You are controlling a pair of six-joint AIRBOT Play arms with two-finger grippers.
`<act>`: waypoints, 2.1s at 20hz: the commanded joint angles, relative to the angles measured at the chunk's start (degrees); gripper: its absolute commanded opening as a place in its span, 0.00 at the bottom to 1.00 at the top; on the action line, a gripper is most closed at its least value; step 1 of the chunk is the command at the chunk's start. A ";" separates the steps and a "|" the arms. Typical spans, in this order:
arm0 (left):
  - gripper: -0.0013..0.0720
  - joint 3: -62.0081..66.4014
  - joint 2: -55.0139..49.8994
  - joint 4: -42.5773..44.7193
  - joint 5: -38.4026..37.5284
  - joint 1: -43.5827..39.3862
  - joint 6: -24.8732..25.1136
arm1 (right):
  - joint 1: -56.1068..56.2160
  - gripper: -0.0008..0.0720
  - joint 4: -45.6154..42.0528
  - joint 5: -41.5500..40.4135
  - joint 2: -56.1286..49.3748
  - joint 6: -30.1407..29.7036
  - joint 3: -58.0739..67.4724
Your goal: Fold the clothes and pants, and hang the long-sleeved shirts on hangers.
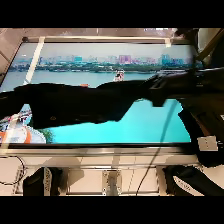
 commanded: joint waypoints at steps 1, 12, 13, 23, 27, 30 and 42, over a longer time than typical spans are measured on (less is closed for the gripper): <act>0.07 6.51 1.81 1.97 -6.80 0.07 -10.73 | -0.02 0.02 -9.20 0.42 1.66 2.62 7.17; 0.07 -10.08 -21.07 10.45 13.44 -10.49 -6.49 | -0.02 0.02 -17.20 -12.13 -28.85 1.79 7.26; 0.07 -10.05 -25.11 10.45 19.82 -14.08 -4.96 | -0.02 0.02 -16.90 -16.98 -32.11 1.51 7.26; 0.07 6.14 -33.42 10.60 27.47 -25.40 3.63 | 0.04 0.02 -26.75 -13.92 -32.83 -3.63 16.85; 0.07 20.74 -26.75 17.07 9.94 -25.42 -2.12 | 1.55 0.02 -26.69 -1.01 -21.62 -4.85 24.39; 0.07 24.94 -19.37 19.85 3.30 -25.42 -9.05 | 4.76 0.02 -23.74 2.67 -11.28 -0.85 25.88; 0.07 -3.96 -13.44 23.96 1.90 -25.42 -21.62 | 4.68 0.01 -28.11 9.60 -15.56 3.56 22.84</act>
